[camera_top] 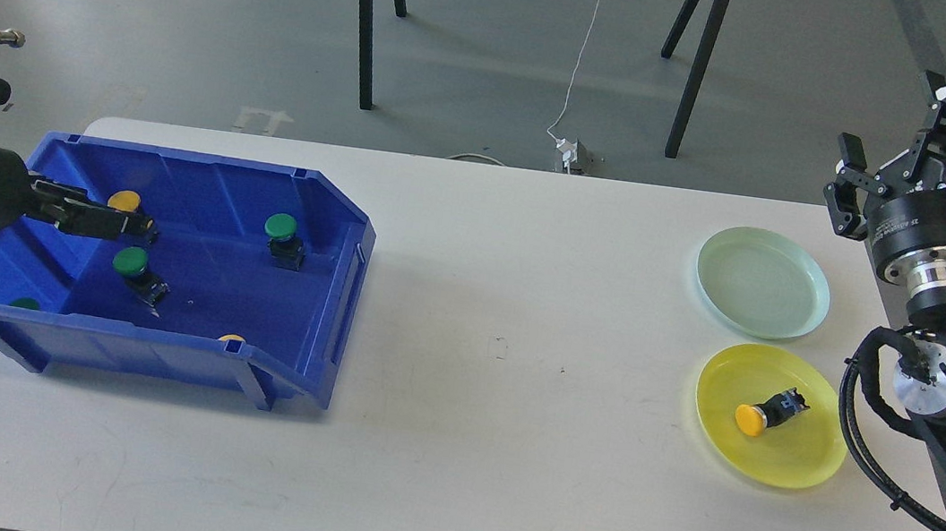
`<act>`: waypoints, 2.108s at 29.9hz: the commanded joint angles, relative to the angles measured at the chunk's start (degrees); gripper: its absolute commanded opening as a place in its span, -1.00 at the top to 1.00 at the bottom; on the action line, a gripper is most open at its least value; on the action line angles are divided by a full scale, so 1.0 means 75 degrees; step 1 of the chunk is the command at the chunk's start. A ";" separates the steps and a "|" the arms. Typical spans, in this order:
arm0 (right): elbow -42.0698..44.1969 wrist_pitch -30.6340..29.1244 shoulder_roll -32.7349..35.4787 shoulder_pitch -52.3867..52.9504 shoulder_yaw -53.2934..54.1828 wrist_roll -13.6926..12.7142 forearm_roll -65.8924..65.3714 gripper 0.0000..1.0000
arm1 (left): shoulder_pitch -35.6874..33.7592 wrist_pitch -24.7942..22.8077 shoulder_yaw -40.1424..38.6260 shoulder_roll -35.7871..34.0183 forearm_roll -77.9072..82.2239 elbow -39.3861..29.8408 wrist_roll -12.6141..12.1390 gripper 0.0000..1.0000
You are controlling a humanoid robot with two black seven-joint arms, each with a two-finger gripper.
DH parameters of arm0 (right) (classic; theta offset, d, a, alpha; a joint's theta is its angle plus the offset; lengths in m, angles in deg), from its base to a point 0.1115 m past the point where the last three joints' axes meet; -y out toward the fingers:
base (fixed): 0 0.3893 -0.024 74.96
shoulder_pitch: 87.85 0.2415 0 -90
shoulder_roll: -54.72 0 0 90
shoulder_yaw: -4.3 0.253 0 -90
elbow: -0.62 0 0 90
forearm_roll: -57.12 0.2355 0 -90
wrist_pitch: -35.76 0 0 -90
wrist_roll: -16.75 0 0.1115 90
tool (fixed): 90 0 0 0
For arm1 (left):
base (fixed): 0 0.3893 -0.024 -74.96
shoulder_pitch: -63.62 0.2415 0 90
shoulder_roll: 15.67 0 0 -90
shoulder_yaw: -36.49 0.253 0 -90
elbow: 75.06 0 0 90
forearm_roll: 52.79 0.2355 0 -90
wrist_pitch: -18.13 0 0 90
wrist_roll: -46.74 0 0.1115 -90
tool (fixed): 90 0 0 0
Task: Pass button and place on color plate
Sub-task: 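Reach the left gripper to a green-capped button in the bin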
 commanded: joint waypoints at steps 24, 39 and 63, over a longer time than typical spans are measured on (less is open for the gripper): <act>-0.0108 -0.0375 0.0166 -0.0309 -0.0005 -0.0012 0.0006 -0.90 | 0.0425 0.0001 0.0260 0.1784 -0.0124 0.2313 -0.0002 -0.71; -0.0108 -0.0422 0.0202 -0.0380 0.0030 0.0000 0.0006 -0.90 | 0.0437 0.0001 0.0284 0.2323 -0.0112 0.3122 -0.0002 -0.69; -0.0108 -0.0422 0.0213 -0.0450 0.0030 0.0000 0.0006 -0.90 | 0.0659 0.0001 0.0413 0.2487 -0.0065 0.3392 -0.0002 -0.55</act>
